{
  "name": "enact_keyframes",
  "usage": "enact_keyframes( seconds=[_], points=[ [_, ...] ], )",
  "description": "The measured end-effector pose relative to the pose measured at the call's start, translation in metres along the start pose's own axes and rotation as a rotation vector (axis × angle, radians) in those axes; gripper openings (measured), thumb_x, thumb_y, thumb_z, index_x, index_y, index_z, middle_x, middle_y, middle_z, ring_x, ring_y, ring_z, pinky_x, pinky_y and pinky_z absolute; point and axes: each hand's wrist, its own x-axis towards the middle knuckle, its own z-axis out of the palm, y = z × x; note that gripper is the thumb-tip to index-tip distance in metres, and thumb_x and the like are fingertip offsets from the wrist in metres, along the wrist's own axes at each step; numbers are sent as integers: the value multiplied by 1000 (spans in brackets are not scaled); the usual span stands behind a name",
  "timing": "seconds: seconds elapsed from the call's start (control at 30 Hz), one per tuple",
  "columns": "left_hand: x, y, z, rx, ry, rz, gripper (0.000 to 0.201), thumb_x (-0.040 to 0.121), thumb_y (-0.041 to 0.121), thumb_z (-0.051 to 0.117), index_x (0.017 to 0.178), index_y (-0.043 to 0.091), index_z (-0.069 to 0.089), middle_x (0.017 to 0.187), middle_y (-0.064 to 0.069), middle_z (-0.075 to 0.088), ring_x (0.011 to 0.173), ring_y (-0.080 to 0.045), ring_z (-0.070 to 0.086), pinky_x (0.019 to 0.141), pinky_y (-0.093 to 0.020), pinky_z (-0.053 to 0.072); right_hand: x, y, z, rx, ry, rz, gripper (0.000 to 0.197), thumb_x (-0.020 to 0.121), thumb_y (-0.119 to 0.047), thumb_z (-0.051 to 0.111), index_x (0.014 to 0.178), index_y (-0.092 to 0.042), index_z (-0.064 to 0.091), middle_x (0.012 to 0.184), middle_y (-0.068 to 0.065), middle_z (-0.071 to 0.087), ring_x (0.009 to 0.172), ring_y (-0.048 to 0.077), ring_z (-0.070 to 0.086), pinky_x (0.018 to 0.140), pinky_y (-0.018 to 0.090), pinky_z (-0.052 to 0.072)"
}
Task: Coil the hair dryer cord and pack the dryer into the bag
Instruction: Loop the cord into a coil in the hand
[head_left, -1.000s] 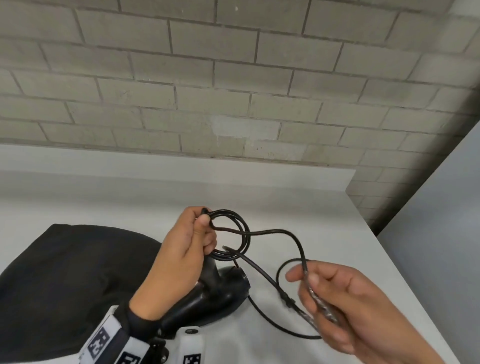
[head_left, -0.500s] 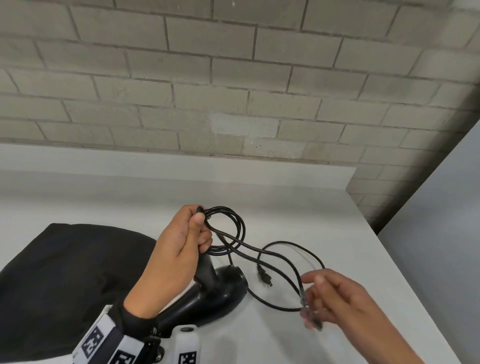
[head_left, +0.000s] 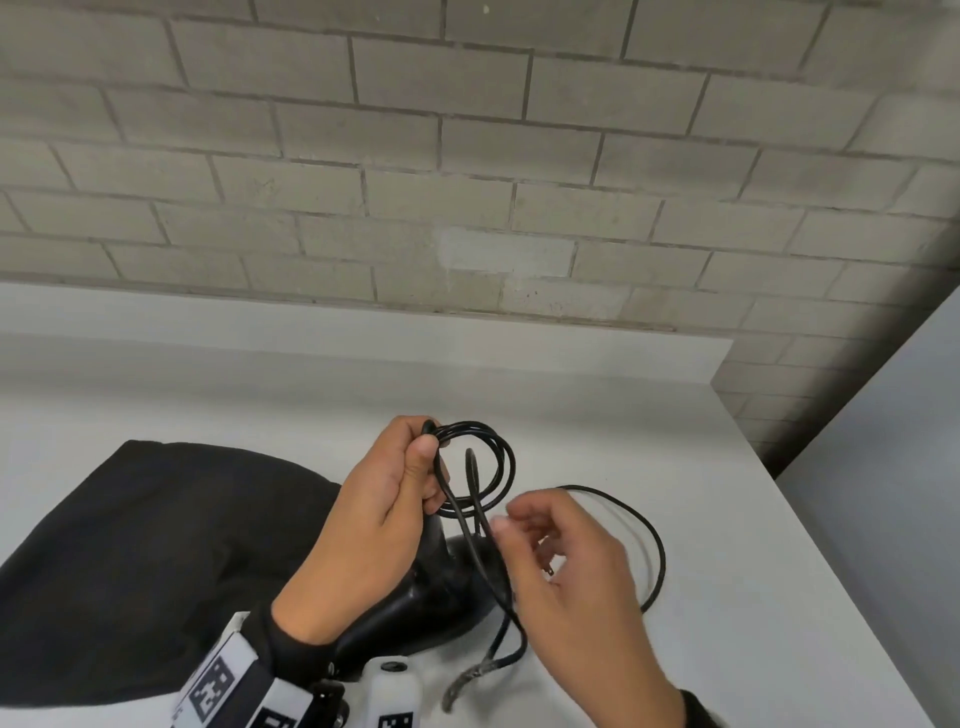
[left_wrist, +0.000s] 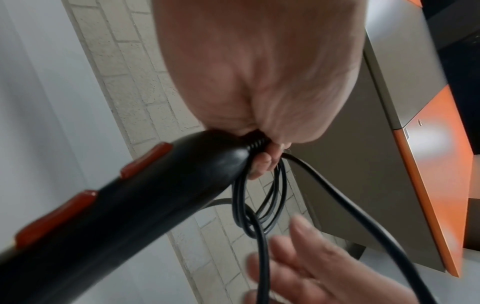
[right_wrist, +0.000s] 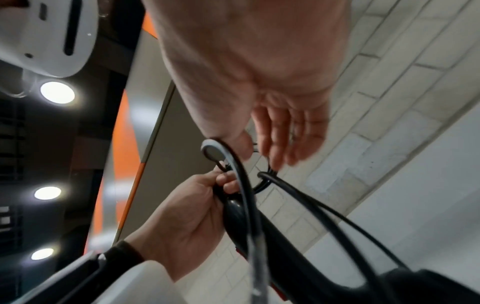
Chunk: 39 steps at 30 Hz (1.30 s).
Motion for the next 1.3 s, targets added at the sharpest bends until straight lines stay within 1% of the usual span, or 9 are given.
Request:
enact_keyframes(
  seconds=[0.27,0.47,0.57,0.7,0.77,0.83,0.93,1.1,1.3],
  points=[
    [1,-6,-10,2,39,-38,32,99,38,32,98,17,56,66,-3,50,60,-4,50,58,-14,44,-6,28,-8,100,-399,23,16,94,-20,62,102,-30,72,86,-16,72,85,3,66,75,11,48],
    [6,-13,-13,3,70,-28,31,100,36,32,96,17,56,64,5,49,61,-5,51,61,-16,46,-36,86,-69,-174,-233,155,25,72,-68,67,87,-49,73,85,-21,73,82,-2,67,75,5,45],
    [8,-17,-14,-23,74,-37,36,105,41,30,97,17,57,64,7,48,62,-9,52,62,-20,48,-52,113,-97,-346,-213,306,24,75,-28,82,77,-50,71,72,-21,70,72,-3,64,67,7,46],
    [10,-21,-14,-35,72,-35,36,100,46,33,99,20,56,63,9,47,61,-9,51,63,-23,47,-63,136,-115,-439,-336,571,40,82,-24,74,54,-48,60,47,-22,57,58,-6,59,61,9,44],
    [11,-21,-14,-27,78,-35,33,100,43,32,99,19,56,63,9,48,61,-8,51,62,-19,47,-62,137,-112,-425,-387,608,35,80,-22,75,57,-46,61,61,-21,65,63,-2,63,64,10,45],
    [10,-20,-14,-24,73,-35,33,100,42,32,99,19,56,63,7,48,60,-8,51,62,-18,47,-58,135,-104,-345,-381,646,49,72,-18,80,101,-48,54,104,-10,66,84,6,62,75,14,48],
    [7,-17,-13,-17,59,-30,34,100,43,32,100,19,57,67,-6,53,61,-7,52,62,-18,48,-39,118,-84,-408,-256,428,99,64,-31,84,143,-34,26,131,-13,42,114,11,45,101,29,41],
    [4,-15,-12,-12,27,-35,32,99,40,33,100,19,56,65,2,52,61,-7,52,62,-18,47,5,43,-39,-307,-127,-86,55,87,-47,64,135,-41,38,134,-36,35,129,-11,31,100,1,23],
    [1,-13,-12,24,12,-14,30,100,39,32,100,20,55,65,4,51,62,-7,53,62,-16,46,30,23,-2,-255,-260,-227,22,100,-40,47,118,-32,57,103,-24,57,102,0,53,87,13,41]
  ],
)
